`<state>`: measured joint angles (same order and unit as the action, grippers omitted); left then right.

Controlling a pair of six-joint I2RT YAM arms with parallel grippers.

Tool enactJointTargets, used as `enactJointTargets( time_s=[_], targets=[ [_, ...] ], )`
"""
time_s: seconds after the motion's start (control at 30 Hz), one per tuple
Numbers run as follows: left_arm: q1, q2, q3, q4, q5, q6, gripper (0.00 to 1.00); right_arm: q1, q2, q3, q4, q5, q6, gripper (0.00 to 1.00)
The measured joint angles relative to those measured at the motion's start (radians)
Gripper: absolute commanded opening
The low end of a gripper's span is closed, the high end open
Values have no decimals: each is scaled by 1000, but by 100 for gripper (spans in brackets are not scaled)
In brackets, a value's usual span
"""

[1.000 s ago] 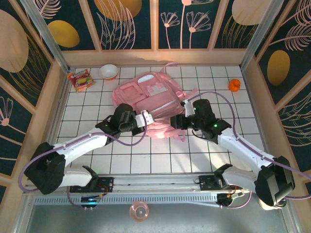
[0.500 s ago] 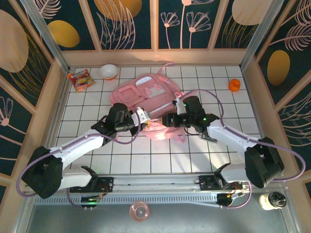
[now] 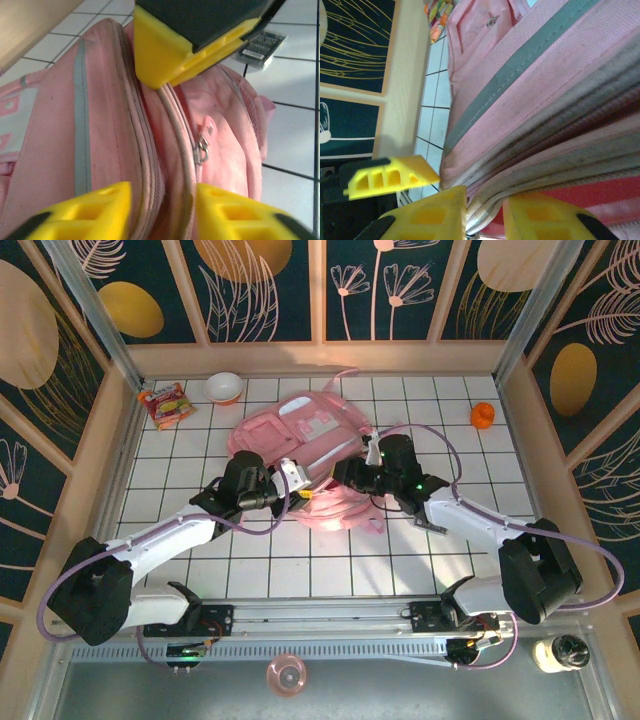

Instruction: Pack books, pencil case, and school supplies into a backpack

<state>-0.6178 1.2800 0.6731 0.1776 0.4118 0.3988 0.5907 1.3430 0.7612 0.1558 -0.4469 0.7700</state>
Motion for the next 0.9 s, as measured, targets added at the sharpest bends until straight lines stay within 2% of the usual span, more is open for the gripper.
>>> enactJointTargets(
  time_s=[0.1,0.23,0.3,0.4,0.47,0.5,0.53,0.57,0.63,0.7,0.73,0.8,0.9],
  targets=[
    [1,1,2,14,-11,5,59,0,0,0,11,0,13,22],
    [1,26,19,12,-26,31,78,0,0,0,22,0,21,22],
    [1,46,37,1,-23,48,83,0,0,0,21,0,22,22],
    [1,65,53,-14,-19,69,84,0,0,1,22,0,22,21],
    [1,71,57,-16,-26,72,80,0,0,1,21,0,22,21],
    [1,76,58,-16,-31,74,77,0,0,1,22,0,22,21],
    [1,81,60,-13,-38,77,68,0,0,1,22,0,22,21],
    [1,89,62,-12,-46,81,56,0,0,1,21,0,22,21],
    [-3,109,74,-23,-45,86,23,0,-2,2,22,2,21,23],
    [-11,118,78,-31,-51,87,6,-2,-8,3,20,5,8,28],
    [-10,119,79,-32,-58,89,0,-2,-15,5,6,7,-6,33],
    [-3,118,79,-34,-56,84,0,-3,-40,6,-29,11,-43,41],
    [-2,115,79,-34,-48,74,0,-11,-93,8,-111,27,-118,45]
  ],
)
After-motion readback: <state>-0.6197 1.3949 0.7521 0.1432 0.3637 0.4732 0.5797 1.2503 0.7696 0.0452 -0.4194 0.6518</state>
